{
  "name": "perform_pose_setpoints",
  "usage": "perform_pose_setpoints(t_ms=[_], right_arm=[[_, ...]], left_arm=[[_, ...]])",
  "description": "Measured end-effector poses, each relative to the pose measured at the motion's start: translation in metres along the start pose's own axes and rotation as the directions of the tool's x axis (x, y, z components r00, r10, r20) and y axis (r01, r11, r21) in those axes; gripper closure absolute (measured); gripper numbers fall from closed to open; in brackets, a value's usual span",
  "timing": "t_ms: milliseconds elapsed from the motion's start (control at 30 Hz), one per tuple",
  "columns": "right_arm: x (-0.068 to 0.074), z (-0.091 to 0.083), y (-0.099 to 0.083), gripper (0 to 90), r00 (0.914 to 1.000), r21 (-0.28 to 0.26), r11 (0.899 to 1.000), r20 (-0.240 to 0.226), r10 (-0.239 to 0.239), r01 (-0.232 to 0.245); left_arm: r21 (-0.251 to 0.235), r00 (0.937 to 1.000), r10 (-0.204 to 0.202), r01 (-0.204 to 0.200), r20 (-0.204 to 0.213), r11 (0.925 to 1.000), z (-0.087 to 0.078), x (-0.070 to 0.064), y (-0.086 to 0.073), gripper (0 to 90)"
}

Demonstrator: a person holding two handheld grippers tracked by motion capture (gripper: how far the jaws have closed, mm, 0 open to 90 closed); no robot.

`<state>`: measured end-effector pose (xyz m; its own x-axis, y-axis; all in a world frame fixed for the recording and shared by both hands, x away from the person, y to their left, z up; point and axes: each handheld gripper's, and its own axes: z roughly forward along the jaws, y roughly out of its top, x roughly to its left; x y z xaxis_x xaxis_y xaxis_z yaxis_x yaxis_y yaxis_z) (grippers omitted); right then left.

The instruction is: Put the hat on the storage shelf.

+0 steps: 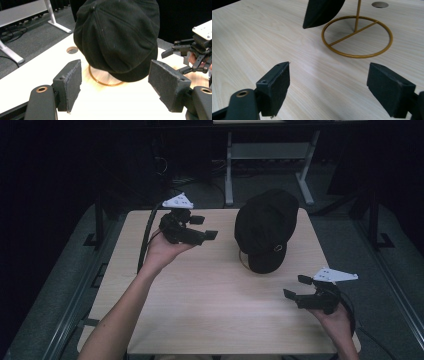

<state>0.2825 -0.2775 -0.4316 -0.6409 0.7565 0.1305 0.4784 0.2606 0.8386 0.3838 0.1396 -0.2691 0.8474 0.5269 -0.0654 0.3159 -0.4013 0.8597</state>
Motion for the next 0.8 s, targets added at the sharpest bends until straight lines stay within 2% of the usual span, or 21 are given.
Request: perform_pose_setpoints(t_ms=[300,800], right_arm=[[0.006,0.001,0.002,18.3,0.9999,0.001,1.000,-0.005,-0.011,0.011],[0.002,-0.002,0.001,18.3,0.9999,-0.008,1.000,0.011,-0.007,0.007]], left_arm=[[-0.006,0.9997,-0.010,0.009,-0.020,0.9999,-0.009,0.002,-0.026,26.6],[-0.020,0.9989,-0.021,0.020,-0.041,0.9996,-0.020,0.010,-0.042,26.5]])
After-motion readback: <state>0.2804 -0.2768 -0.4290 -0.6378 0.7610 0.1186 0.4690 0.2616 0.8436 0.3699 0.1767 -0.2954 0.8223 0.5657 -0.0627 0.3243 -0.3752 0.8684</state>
